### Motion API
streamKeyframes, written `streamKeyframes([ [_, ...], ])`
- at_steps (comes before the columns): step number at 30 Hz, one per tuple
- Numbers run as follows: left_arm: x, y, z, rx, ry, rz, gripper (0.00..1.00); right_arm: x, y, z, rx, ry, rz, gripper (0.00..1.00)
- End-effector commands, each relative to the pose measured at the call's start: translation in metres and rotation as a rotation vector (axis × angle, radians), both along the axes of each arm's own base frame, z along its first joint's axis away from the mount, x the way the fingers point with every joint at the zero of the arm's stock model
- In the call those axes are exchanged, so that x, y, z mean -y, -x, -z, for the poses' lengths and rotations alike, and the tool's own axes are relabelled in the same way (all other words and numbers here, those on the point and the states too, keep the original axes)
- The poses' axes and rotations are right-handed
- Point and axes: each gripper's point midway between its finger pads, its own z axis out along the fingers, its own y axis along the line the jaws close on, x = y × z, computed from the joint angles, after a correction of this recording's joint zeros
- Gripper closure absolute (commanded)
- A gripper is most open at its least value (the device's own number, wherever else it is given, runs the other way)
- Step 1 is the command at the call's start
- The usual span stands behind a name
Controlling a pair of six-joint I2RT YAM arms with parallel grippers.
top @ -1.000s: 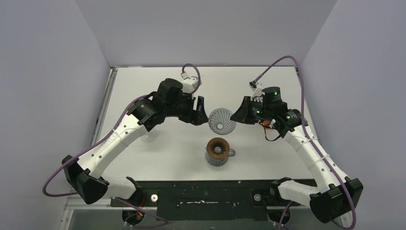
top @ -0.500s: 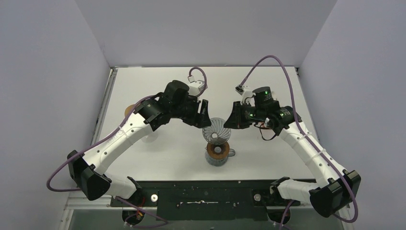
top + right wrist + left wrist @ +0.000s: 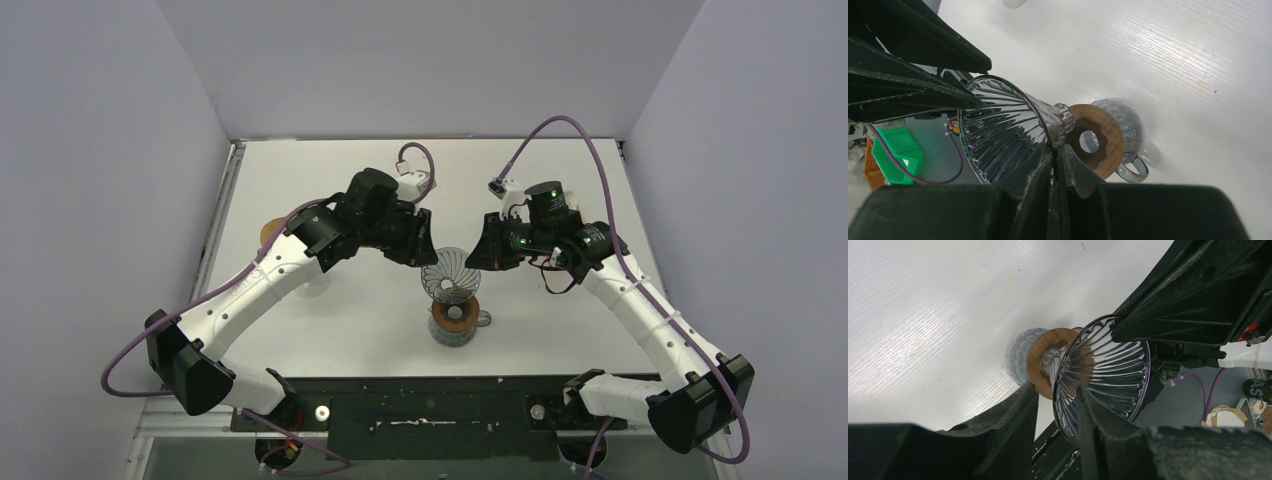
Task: Place the coffee filter in the dripper
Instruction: Place the coffee dripper in the dripper holder.
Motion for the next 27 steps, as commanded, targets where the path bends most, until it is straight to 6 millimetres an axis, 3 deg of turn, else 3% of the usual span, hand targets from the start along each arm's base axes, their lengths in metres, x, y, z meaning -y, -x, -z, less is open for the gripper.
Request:
streamKeyframes([
  [1, 0.004, 0.006, 0.003, -0.019, 0.001, 0.035, 0.69, -0.007, -0.005, -0.024, 0.073, -0.038, -0.014, 1.00],
  [12, 0.005, 0.010, 0.012, -0.040, -0.021, 0.050, 0.79, -0.007, -0.004, -0.025, 0.076, -0.040, -0.011, 1.00],
  [20, 0.006, 0.009, 0.012, -0.038, -0.026, 0.053, 1.00, -0.005, -0.003, -0.020, 0.066, -0.026, -0.006, 1.00],
  [27, 0.011, 0.013, 0.016, -0.056, -0.028, 0.071, 1.00, -0.001, 0.000, -0.009, 0.038, 0.002, 0.004, 1.00],
])
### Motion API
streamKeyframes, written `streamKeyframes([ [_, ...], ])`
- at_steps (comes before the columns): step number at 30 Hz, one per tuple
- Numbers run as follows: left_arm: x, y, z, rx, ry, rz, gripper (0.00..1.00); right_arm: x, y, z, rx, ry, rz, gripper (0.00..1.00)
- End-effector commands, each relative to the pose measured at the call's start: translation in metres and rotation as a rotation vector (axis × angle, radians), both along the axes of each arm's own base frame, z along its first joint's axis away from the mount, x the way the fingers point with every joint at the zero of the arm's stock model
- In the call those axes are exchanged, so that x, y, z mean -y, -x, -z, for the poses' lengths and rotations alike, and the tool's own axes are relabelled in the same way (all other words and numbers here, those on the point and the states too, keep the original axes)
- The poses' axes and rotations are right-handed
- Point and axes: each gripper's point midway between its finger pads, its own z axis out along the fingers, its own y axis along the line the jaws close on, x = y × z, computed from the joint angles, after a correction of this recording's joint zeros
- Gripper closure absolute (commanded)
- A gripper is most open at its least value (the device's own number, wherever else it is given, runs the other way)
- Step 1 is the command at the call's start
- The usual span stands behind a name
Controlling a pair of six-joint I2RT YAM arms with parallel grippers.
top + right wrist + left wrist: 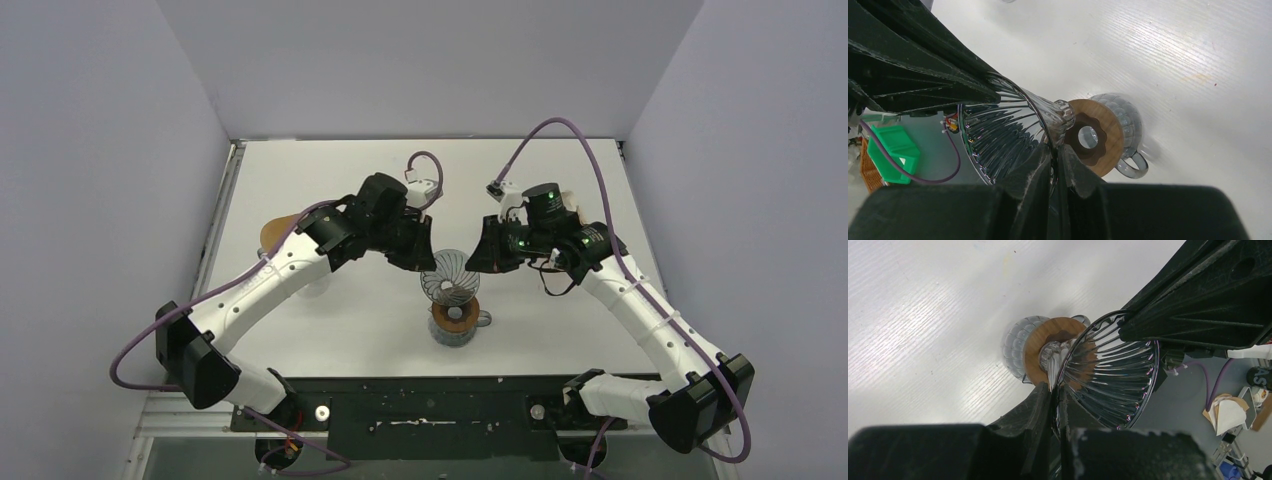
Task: Place the coffee filter in the dripper
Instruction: Place the coffee dripper in the dripper holder.
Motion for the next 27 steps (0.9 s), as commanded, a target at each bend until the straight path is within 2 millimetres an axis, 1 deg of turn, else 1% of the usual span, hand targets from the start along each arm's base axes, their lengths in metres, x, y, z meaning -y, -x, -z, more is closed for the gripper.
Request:
streamKeyframes([
  [1, 0.008, 0.007, -0.002, -0.009, 0.012, 0.042, 1.00, -0.001, -0.002, -0.011, 0.041, -0.013, 0.004, 1.00],
  [7, 0.019, 0.017, 0.011, -0.044, -0.001, 0.073, 1.00, 0.006, 0.005, -0.003, 0.002, 0.024, 0.016, 1.00],
  [12, 0.025, 0.020, 0.021, -0.066, -0.008, 0.072, 1.00, 0.011, 0.010, 0.009, -0.032, 0.058, 0.026, 1.00],
  [27, 0.024, 0.022, 0.048, -0.101, -0.037, 0.070, 1.00, 0.013, 0.014, 0.038, -0.085, 0.098, 0.029, 1.00],
])
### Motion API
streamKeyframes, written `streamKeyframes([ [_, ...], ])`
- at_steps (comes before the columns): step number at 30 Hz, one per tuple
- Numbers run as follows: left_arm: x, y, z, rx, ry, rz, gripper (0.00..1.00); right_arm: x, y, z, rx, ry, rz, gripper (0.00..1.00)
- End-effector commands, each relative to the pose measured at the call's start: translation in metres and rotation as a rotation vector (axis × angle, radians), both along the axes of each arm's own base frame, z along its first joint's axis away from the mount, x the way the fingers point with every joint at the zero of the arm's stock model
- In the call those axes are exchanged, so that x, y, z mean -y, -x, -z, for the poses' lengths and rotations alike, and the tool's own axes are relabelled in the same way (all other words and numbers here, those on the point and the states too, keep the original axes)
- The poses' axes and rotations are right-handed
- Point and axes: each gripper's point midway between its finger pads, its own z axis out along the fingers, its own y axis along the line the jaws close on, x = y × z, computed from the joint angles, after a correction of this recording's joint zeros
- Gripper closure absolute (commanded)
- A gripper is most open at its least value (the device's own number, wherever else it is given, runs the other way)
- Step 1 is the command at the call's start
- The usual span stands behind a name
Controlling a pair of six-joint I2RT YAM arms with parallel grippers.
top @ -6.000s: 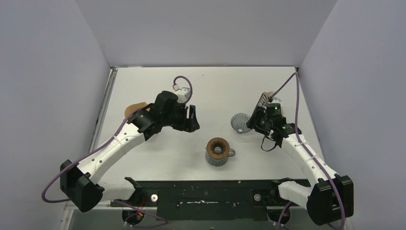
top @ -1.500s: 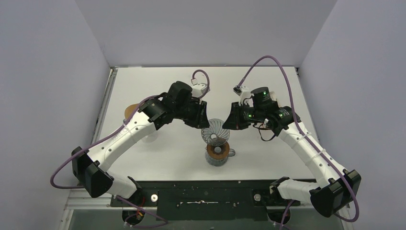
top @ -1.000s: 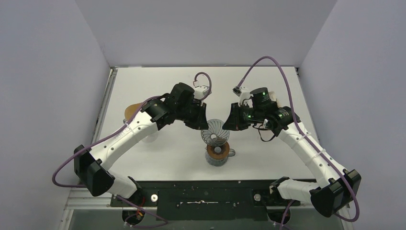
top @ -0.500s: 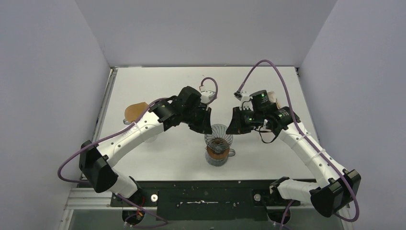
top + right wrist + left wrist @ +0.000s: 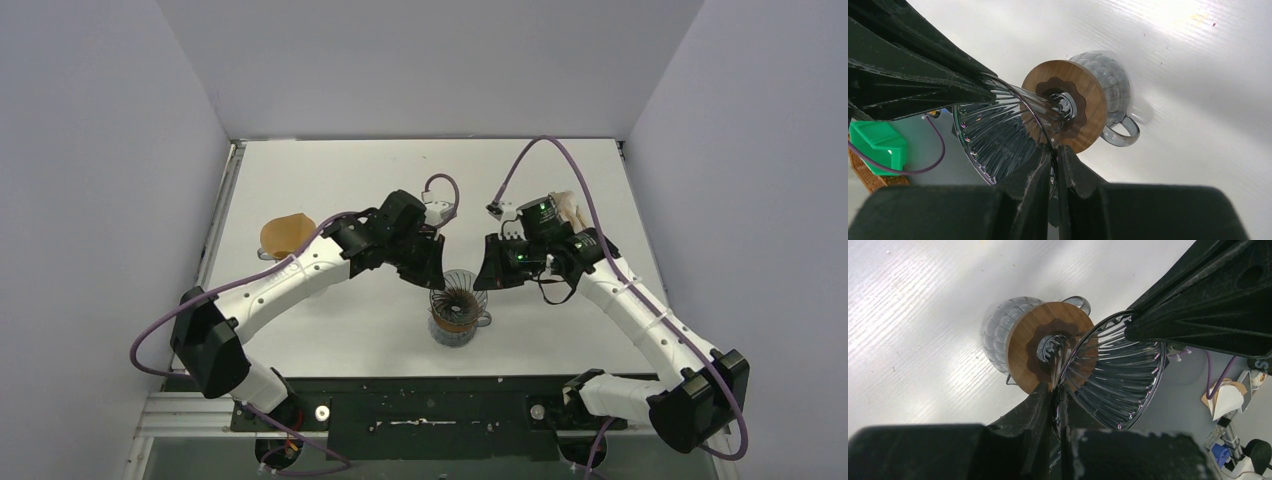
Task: Place the coffee filter in the dripper
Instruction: Place the coffee dripper in the dripper holder.
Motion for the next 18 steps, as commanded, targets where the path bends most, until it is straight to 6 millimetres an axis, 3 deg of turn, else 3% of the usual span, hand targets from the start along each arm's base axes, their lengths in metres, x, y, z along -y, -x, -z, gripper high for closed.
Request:
streamKeyframes([
  [1, 0.005, 0.004, 0.006, -0.004, 0.010, 0.020, 1.00, -0.005, -0.007, -0.002, 0.045, -0.015, 0.001, 1.00],
  [18, 0.002, 0.009, 0.033, -0.015, -0.002, 0.020, 1.00, -0.004, 0.001, 0.039, 0.023, 0.041, -0.017, 1.00],
])
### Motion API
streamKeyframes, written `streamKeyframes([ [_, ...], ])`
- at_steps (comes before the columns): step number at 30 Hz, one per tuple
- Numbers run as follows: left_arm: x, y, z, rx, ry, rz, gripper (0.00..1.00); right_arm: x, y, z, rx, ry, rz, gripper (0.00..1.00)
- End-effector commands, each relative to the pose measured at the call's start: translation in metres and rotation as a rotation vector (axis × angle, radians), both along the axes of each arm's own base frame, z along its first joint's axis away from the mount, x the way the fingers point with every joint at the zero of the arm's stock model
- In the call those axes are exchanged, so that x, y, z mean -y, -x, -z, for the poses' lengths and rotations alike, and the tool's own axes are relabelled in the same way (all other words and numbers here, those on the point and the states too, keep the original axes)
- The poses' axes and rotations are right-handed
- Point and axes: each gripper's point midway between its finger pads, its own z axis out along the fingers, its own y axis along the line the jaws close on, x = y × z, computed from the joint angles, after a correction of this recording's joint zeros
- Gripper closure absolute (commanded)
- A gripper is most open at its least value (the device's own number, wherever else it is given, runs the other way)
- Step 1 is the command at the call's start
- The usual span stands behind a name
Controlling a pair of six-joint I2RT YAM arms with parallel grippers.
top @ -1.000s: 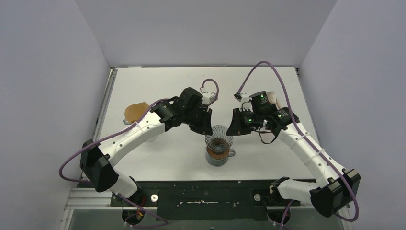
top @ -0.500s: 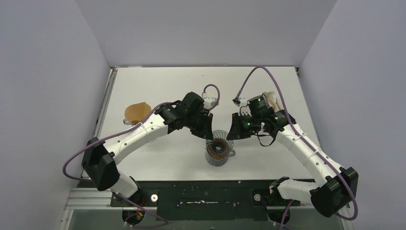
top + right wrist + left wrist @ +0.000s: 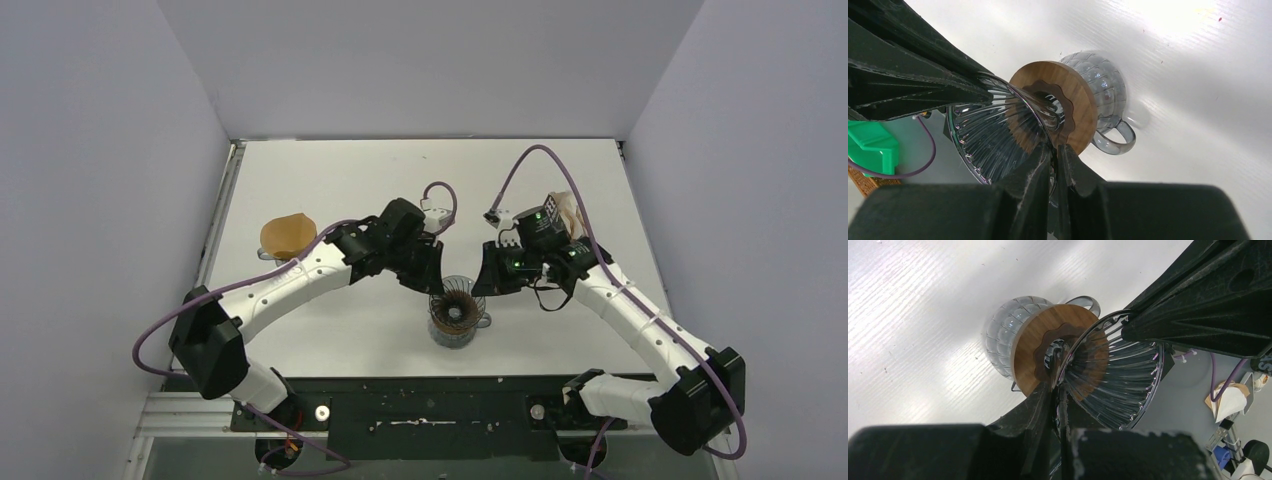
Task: Place the coffee filter in the dripper
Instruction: Place the coffee dripper in the dripper holder.
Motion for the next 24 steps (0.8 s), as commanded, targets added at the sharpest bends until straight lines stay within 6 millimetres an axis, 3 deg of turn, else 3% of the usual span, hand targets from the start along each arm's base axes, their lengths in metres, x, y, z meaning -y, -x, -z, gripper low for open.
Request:
streamKeyframes([
  [1, 0.002, 0.006, 0.013, 0.009, -0.003, 0.025, 1.00, -0.002, -0.002, 0.016, 0.032, 0.036, -0.007, 1.00],
  [24, -0.001, 0.029, 0.044, -0.010, -0.007, 0.030, 1.00, -0.004, 0.025, 0.052, -0.006, 0.134, -0.020, 1.00],
])
